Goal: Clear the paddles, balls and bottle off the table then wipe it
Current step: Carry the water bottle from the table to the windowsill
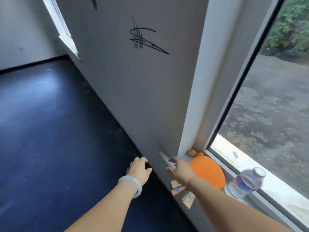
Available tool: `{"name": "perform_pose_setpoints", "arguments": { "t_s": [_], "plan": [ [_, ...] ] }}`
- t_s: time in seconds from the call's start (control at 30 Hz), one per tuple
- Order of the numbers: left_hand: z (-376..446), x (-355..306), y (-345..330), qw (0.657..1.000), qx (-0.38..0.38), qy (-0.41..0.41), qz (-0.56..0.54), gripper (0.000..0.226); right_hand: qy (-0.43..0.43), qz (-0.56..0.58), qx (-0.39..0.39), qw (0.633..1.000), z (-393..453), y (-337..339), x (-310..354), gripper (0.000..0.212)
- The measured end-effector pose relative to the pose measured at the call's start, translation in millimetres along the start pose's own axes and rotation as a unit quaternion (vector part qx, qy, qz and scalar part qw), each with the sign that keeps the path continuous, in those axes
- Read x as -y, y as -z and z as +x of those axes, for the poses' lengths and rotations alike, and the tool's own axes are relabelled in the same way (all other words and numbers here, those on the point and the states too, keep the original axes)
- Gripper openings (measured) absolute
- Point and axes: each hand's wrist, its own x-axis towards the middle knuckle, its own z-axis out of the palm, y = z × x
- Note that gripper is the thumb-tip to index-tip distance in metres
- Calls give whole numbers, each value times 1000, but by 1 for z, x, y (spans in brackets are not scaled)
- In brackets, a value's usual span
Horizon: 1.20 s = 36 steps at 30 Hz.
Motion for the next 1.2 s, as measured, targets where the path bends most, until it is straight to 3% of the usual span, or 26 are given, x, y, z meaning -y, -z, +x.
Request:
{"name": "perform_pose_setpoints", "arguments": {
  "t_s": [0.37,0.7,0.93,1.2],
  "plan": [
    [-82,166,70,983,-104,147,-46,46,123,-76,71,987,-15,-87,161,57],
    [-214,318,129,927,-211,288,-117,51,235,-144,160,948,-64,-211,312,59],
    [-314,381,129,844,-282,425,-165,52,359,-231,252,869,-111,-300,393,58],
    [-414,380,74,706,-338,587,-206,57,509,-341,345,711,-178,-382,433,62]
  ]
}}
